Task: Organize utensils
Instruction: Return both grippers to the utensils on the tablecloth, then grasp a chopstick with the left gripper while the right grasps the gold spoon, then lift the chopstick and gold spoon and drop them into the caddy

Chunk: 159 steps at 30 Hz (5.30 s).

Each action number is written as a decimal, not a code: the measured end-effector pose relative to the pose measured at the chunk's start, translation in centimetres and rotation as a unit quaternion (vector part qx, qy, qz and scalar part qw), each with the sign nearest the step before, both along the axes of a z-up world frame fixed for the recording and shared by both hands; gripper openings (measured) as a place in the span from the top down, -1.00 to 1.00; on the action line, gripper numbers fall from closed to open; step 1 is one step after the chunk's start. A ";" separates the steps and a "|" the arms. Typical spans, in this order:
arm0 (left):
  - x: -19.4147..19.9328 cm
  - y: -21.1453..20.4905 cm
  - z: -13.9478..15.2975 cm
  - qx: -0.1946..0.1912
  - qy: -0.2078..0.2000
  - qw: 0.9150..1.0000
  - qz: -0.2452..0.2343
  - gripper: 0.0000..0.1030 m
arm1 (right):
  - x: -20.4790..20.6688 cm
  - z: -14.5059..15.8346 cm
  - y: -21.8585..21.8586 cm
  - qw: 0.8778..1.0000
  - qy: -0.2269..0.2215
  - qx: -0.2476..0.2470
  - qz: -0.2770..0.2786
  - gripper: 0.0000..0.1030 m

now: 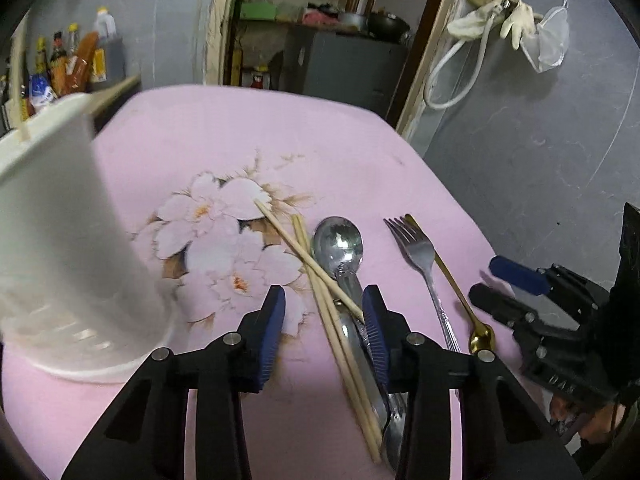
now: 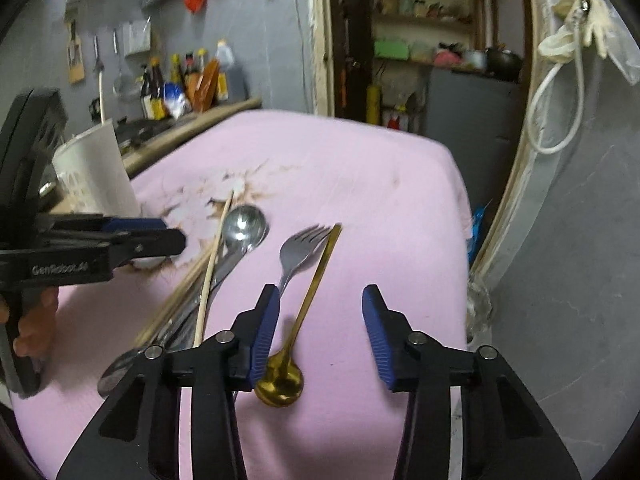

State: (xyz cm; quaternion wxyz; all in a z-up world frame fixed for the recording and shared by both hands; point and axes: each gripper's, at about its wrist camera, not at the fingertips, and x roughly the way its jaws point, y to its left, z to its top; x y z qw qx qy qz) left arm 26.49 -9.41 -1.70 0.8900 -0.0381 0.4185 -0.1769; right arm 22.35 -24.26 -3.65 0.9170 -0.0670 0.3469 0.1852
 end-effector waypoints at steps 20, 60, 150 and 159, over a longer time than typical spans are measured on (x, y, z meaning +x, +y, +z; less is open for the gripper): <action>2.1 1.8 -1.4 -0.012 0.060 0.998 0.015 0.95 | 1.4 -1.1 0.3 0.999 0.028 -0.014 0.018 0.46; -1.4 1.8 -1.5 0.052 0.093 0.994 -0.002 0.95 | -0.2 -0.3 1.2 0.993 0.089 -0.049 0.067 0.93; -4.9 22.7 7.1 -0.067 -0.401 0.875 0.264 0.95 | 2.3 8.5 20.1 0.957 -0.156 0.173 0.172 0.94; -5.3 22.2 5.7 -0.041 -0.381 0.887 0.257 0.95 | 2.5 8.1 20.4 0.957 -0.140 0.176 0.181 0.93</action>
